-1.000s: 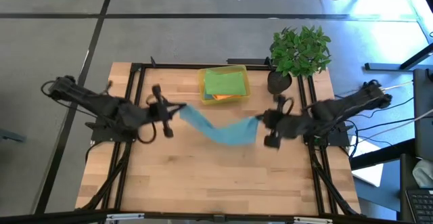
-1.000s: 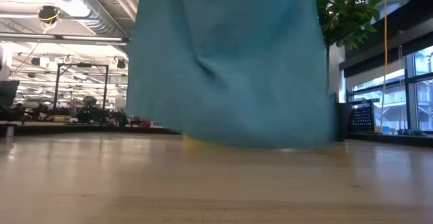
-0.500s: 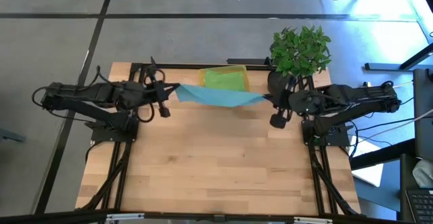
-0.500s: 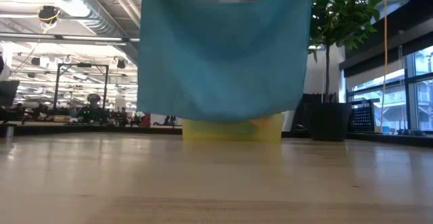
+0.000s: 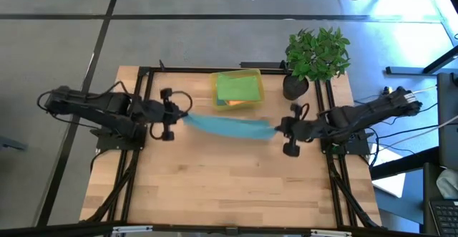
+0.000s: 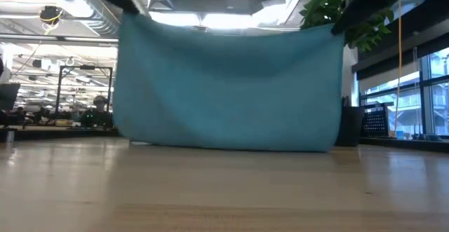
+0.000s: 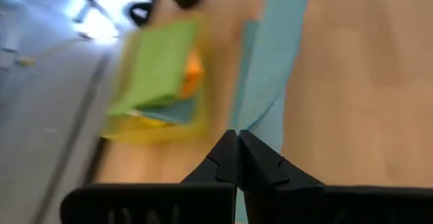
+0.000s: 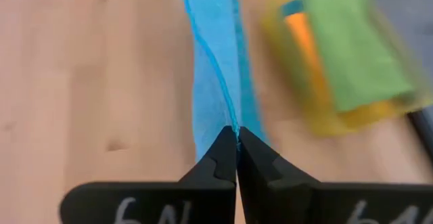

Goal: Fold microfiber towels
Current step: Fold the blue microfiber towel

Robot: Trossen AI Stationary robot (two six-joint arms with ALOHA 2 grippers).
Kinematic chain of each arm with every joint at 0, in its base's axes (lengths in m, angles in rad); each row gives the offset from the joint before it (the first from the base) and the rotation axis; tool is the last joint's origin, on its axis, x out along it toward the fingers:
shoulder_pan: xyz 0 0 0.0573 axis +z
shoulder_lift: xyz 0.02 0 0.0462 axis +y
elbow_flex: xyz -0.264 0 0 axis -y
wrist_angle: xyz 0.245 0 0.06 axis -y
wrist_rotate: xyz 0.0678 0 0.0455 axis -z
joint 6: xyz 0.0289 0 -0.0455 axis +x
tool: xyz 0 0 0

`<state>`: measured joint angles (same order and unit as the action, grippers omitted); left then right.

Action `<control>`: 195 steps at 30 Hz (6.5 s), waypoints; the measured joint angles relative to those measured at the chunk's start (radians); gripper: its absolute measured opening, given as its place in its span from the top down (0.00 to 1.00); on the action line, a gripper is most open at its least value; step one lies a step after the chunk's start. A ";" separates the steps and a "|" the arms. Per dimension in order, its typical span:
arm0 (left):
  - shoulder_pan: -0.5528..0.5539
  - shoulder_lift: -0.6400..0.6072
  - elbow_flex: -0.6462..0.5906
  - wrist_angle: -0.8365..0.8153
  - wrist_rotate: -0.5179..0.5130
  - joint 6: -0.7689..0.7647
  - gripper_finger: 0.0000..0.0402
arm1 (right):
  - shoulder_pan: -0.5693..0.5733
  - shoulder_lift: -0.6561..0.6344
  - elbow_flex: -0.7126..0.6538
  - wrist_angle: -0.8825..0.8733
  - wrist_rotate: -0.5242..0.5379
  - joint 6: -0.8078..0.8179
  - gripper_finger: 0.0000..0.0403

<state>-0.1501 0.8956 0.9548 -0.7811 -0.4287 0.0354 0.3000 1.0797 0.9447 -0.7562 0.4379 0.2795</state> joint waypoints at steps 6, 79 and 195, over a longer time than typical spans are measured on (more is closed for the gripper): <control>-0.127 0.002 -0.151 0.086 0.100 -0.171 1.00 | 0.100 0.023 -0.153 0.268 -0.088 0.076 1.00; -0.213 -0.069 -0.653 0.528 -0.085 -0.280 1.00 | 0.132 0.305 -0.552 0.868 0.154 0.392 0.99; -0.242 0.377 -0.626 0.793 0.345 -0.518 1.00 | 0.265 0.562 -0.314 0.763 -0.106 0.354 0.99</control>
<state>-0.3925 1.2723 0.3284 0.0122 -0.0834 -0.4822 0.5646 1.6422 0.6307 0.0071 0.3324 0.6333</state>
